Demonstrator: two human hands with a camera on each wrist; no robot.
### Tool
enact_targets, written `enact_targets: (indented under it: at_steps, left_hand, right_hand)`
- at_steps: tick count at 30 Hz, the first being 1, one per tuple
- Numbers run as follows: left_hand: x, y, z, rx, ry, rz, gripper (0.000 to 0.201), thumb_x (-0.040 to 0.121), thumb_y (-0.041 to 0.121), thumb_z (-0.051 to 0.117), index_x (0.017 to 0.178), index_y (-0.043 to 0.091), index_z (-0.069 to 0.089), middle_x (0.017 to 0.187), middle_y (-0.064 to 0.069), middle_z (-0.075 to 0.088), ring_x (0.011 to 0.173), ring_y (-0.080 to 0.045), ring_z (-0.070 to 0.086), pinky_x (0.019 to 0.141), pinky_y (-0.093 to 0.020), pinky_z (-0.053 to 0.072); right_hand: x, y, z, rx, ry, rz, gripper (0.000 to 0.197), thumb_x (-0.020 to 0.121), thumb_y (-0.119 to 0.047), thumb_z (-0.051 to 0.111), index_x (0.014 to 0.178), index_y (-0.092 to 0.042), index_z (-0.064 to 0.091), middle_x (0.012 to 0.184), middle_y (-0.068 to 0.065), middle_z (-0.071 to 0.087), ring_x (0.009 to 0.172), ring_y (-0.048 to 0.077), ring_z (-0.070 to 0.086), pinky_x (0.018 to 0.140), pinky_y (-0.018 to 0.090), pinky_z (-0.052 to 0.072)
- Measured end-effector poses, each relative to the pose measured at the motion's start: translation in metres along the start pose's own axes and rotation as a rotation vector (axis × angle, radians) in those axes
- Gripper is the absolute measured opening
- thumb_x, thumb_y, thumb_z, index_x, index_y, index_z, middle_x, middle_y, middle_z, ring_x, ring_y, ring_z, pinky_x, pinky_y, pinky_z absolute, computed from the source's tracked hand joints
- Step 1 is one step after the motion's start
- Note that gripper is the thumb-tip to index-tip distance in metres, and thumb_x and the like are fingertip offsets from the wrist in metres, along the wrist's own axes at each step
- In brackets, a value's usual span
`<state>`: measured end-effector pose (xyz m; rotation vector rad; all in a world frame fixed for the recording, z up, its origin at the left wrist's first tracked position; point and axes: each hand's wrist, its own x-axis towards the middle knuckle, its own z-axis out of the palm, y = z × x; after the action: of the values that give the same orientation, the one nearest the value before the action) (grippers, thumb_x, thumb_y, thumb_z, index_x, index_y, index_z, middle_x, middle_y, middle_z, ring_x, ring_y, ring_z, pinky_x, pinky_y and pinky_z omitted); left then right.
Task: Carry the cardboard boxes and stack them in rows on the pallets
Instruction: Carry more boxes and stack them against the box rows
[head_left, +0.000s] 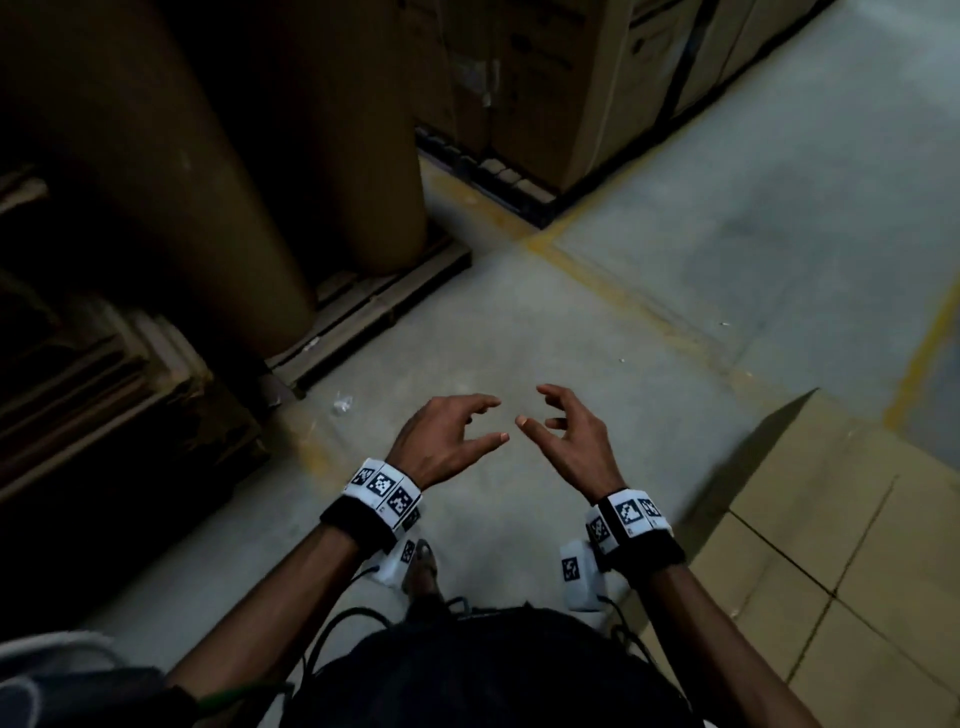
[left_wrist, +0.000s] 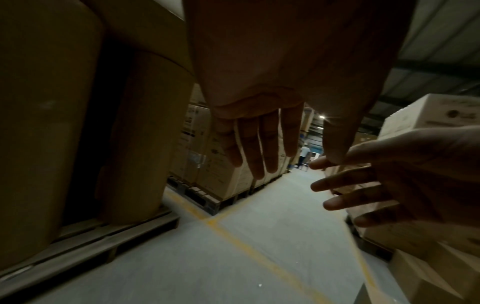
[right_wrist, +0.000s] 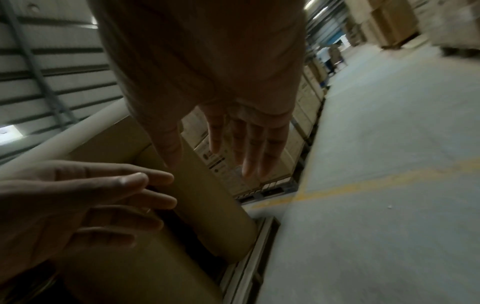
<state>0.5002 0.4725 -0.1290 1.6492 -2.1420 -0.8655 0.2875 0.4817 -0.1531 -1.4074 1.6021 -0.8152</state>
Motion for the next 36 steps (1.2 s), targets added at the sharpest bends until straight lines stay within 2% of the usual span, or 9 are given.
enact_targets:
  at_steps: [5,9,15,20,26,29,33,36]
  left_hand:
    - [0.098,-0.019,-0.051,-0.001,-0.090,0.173,0.059,0.087,0.063,0.067,0.137,0.033,0.061,0.126,0.007,0.070,0.105,-0.007,0.065,0.090,-0.032,0.054]
    - [0.171,-0.015,-0.058,0.022,-0.164,0.270,0.060,0.087,0.067,0.064,0.139,0.037,0.059,0.128,0.011,0.069,0.106,-0.006,0.065,0.090,-0.032,0.055]
    - [0.287,0.010,-0.044,0.052,-0.280,0.382,0.057,0.088,0.063,0.067,0.139,0.039,0.058,0.129,0.010,0.069,0.109,-0.007,0.065,0.091,-0.033,0.055]
    - [0.416,0.057,-0.028,0.123,-0.311,0.477,0.056,0.089,0.061,0.067,0.140,0.037,0.058,0.130,0.009,0.068,0.111,-0.009,0.064,0.090,-0.034,0.055]
    - [0.572,0.154,0.004,0.139,-0.339,0.551,0.058,0.088,0.065,0.065,0.139,0.038,0.058,0.130,0.011,0.068,0.108,-0.008,0.065,0.087,-0.032,0.055]
    - [0.629,0.202,0.028,0.091,-0.365,0.568,0.058,0.087,0.065,0.067,0.137,0.038,0.059,0.128,0.013,0.069,0.107,-0.007,0.066,0.086,-0.031,0.055]
    - [0.702,0.272,0.074,-0.012,-0.448,0.596,0.055,0.085,0.060,0.072,0.134,0.037,0.063,0.123,0.011,0.070,0.103,-0.006,0.067,0.089,-0.033,0.056]
    - [0.752,0.321,0.114,-0.006,-0.520,0.662,0.056,0.083,0.064,0.070,0.133,0.039,0.063,0.125,0.012,0.070,0.103,-0.006,0.068,0.089,-0.035,0.056]
  right_hand:
    - [0.074,-0.028,0.021,0.030,0.159,0.046,0.055,0.090,-0.044,0.076,0.139,-0.029,0.055,0.141,-0.009,0.059,0.110,0.014,0.066,0.091,0.038,0.056]
    - [0.114,-0.032,0.017,0.084,0.277,0.086,0.053,0.091,-0.043,0.074,0.139,-0.029,0.056,0.139,-0.010,0.059,0.109,0.013,0.067,0.089,0.035,0.057]
    - [0.192,-0.005,-0.030,0.120,0.399,0.185,0.053,0.090,-0.046,0.075,0.137,-0.033,0.056,0.135,-0.009,0.060,0.110,0.011,0.066,0.089,0.030,0.055]
    - [0.284,0.026,-0.100,0.139,0.472,0.207,0.054,0.089,-0.047,0.076,0.137,-0.033,0.056,0.135,-0.005,0.062,0.110,0.013,0.066,0.092,0.034,0.055]
    - [0.386,0.050,-0.230,0.150,0.596,0.240,0.055,0.088,-0.050,0.076,0.137,-0.036,0.056,0.130,-0.005,0.065,0.108,0.010,0.066,0.091,0.032,0.055]
    - [0.417,0.058,-0.292,0.139,0.659,0.245,0.053,0.088,-0.049,0.076,0.136,-0.036,0.056,0.128,-0.008,0.065,0.107,0.008,0.066,0.090,0.032,0.055]
    - [0.449,0.079,-0.374,0.154,0.795,0.262,0.051,0.089,-0.047,0.076,0.135,-0.038,0.055,0.126,-0.011,0.063,0.105,0.000,0.063,0.089,0.028,0.054]
    - [0.467,0.104,-0.426,0.149,0.886,0.312,0.050,0.089,-0.044,0.077,0.134,-0.038,0.055,0.124,-0.010,0.063,0.105,0.005,0.064,0.088,0.030,0.055]
